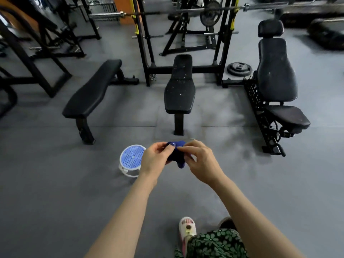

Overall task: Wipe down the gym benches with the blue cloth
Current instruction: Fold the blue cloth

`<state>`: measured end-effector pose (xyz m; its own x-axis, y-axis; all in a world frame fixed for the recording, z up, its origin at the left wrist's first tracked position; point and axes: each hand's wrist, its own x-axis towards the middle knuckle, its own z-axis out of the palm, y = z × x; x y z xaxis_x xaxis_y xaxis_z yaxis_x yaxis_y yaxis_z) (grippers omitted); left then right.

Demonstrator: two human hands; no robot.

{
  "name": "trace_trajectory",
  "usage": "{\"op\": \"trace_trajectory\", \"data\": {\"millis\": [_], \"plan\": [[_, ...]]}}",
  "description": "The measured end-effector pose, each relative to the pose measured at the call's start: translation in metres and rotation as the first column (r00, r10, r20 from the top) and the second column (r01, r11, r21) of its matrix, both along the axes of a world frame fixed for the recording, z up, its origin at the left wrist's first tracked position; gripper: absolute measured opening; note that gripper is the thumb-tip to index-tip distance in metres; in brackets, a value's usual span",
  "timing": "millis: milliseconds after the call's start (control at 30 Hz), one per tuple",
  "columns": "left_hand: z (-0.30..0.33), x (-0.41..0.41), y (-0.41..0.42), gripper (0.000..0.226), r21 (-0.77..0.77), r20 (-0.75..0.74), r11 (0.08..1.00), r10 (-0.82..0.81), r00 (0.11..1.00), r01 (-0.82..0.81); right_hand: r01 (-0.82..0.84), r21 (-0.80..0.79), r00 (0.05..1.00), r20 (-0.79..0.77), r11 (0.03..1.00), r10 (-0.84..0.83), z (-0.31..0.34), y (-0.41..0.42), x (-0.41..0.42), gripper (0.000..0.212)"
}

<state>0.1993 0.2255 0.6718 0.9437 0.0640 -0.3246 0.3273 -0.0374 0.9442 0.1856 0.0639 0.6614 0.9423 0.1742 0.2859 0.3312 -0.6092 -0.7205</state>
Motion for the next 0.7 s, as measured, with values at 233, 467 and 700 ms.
{"op": "trace_trajectory", "data": {"millis": [233, 467, 700], "plan": [[-0.009, 0.119, 0.031, 0.023, 0.07, 0.029, 0.998, 0.0, 1.0, -0.002, 0.058, -0.012, 0.997, -0.057, 0.998, -0.059, -0.016, 0.035, 0.12, 0.048], [-0.008, 0.273, 0.071, 0.035, 0.15, 0.023, 0.981, -0.125, 0.992, 0.121, 0.001, -0.054, 0.97, -0.244, 0.999, -0.014, -0.025, 0.059, 0.272, 0.07], [-0.026, 0.373, 0.119, 0.037, 0.178, -0.031, 0.953, -0.246, 0.969, 0.247, 0.037, -0.096, 0.939, -0.338, 0.995, -0.068, -0.048, 0.096, 0.367, 0.052]]}}
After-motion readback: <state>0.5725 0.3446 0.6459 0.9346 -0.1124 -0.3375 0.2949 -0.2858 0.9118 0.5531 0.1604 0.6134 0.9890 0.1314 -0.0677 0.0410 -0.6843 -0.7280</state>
